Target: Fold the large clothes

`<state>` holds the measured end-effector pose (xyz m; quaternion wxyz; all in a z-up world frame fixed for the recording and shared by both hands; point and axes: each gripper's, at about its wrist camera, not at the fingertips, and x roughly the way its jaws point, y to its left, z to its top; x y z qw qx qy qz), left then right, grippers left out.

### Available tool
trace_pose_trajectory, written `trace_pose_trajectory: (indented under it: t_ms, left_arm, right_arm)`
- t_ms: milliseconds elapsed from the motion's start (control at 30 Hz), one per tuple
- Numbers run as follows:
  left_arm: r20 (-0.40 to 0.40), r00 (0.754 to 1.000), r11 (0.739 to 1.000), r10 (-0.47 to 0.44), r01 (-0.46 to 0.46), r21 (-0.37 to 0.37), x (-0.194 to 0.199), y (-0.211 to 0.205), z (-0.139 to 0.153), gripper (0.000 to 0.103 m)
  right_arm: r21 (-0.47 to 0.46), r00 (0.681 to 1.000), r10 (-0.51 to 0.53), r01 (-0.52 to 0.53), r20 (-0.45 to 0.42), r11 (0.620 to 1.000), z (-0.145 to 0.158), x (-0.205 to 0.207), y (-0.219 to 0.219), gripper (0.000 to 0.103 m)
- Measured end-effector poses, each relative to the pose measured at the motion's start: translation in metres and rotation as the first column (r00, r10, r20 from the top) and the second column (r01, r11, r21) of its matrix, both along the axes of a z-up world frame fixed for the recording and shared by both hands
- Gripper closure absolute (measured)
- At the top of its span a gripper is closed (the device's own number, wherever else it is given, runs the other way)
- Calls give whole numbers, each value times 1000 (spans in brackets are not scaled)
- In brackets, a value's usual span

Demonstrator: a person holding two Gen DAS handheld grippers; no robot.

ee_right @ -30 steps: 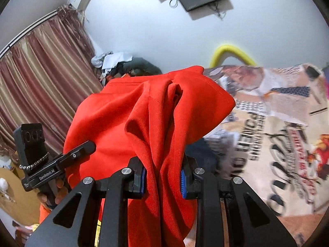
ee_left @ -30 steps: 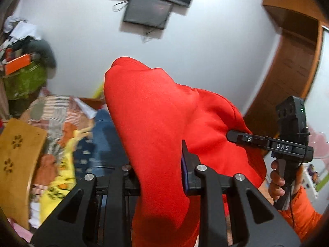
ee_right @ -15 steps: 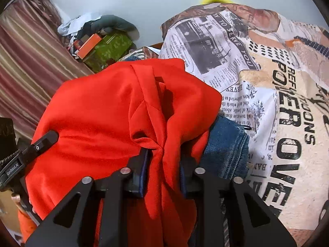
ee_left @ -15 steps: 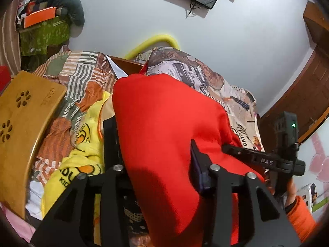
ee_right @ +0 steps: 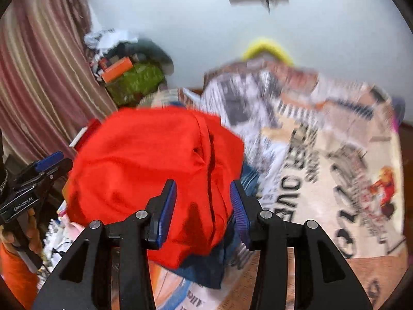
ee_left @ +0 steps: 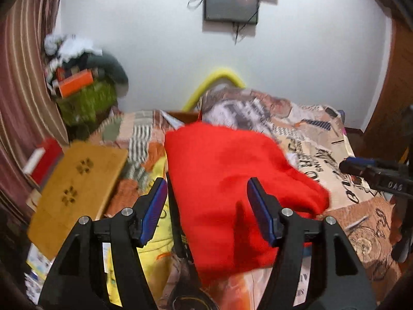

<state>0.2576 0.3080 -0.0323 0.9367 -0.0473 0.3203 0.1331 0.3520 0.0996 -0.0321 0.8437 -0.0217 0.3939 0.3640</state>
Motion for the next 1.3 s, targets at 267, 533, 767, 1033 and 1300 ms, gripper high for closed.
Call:
trace_pose_trajectory:
  t_ms: [267,533,767,1033,1300]
  left_arm:
    - [257,966,994,-18,-10,109,-101,-69,87,27]
    - [452,889,990,-74,11,141,-193,-127,135,24]
    - [546,834,976,-83,-44,215,-250,-176,136,10]
    - [563,826,977,-28,-98,191,-271,-196,117,0]
    - [540,842,979,2,-111,170,-273,-197,104,0]
  right_arm:
    - [130,955,12,-53,295,990,93,-101,-46,64]
    - [274,872,-43,-107,488,956,146,-196,-90,64]
    - [315,839,-93,-97,537,944,144,-234,-105,62]
    - [294,793,-164,-20,587,956,137,-259,-110,17]
    - [299,802,-205,34,560,954,133,-257,-119,0]
